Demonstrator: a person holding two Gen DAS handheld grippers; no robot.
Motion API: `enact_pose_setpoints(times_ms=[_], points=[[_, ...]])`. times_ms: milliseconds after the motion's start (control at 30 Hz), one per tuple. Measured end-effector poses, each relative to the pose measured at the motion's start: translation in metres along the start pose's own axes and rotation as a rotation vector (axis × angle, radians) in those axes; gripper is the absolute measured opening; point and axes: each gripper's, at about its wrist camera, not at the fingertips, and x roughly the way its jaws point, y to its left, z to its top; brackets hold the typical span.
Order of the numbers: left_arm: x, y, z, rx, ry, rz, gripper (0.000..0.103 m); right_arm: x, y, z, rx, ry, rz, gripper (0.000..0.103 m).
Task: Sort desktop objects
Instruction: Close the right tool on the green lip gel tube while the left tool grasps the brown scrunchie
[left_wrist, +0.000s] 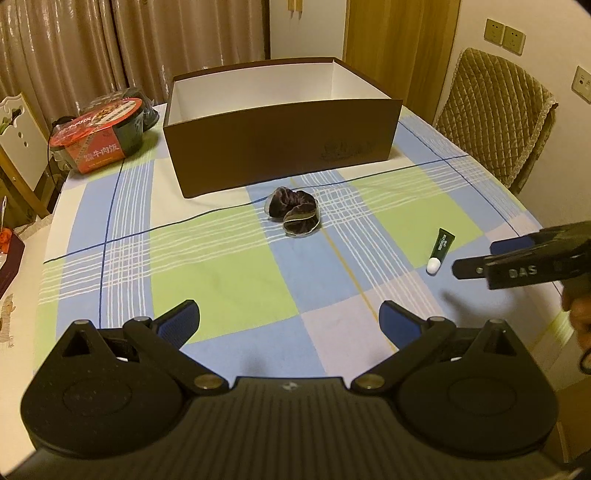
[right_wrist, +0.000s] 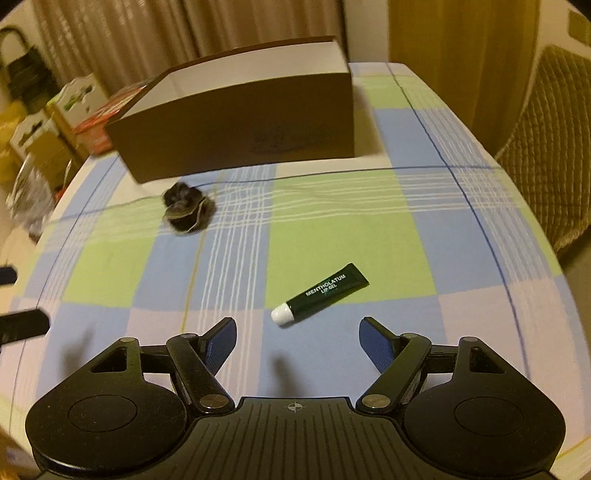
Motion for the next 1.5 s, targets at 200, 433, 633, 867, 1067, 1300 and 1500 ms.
enact_pose_setpoints(times_ms=[200, 433, 633, 867, 1067, 1300, 1500], points=[[0.008, 0.005, 0.005, 0.012, 0.020, 0.018, 0.102, 0.022, -0.006, -0.002, 0.089, -0.011, 0.002, 0.044], [0.020, 0.012, 0.015, 0.007, 0.029, 0.019, 0.102, 0.038, -0.011, 0.005, 0.125, -0.040, -0.029, 0.044], [0.032, 0.018, 0.022, -0.001, 0.039, 0.021, 0.102, 0.052, 0.005, 0.011, 0.010, -0.028, -0.065, 0.044], [0.047, 0.024, 0.030, -0.013, 0.046, 0.017, 0.102, 0.060, 0.009, 0.015, -0.158, 0.004, -0.085, 0.017], [0.072, 0.018, 0.048, -0.004, 0.023, 0.004, 0.102, 0.054, -0.003, 0.022, -0.192, 0.022, -0.064, 0.016], [0.109, 0.007, 0.070, 0.020, -0.004, -0.014, 0.096, 0.044, -0.015, 0.045, -0.213, -0.003, -0.056, 0.016], [0.150, -0.004, 0.083, 0.096, 0.024, -0.030, 0.089, 0.053, -0.024, 0.057, -0.236, 0.022, -0.036, 0.016]])
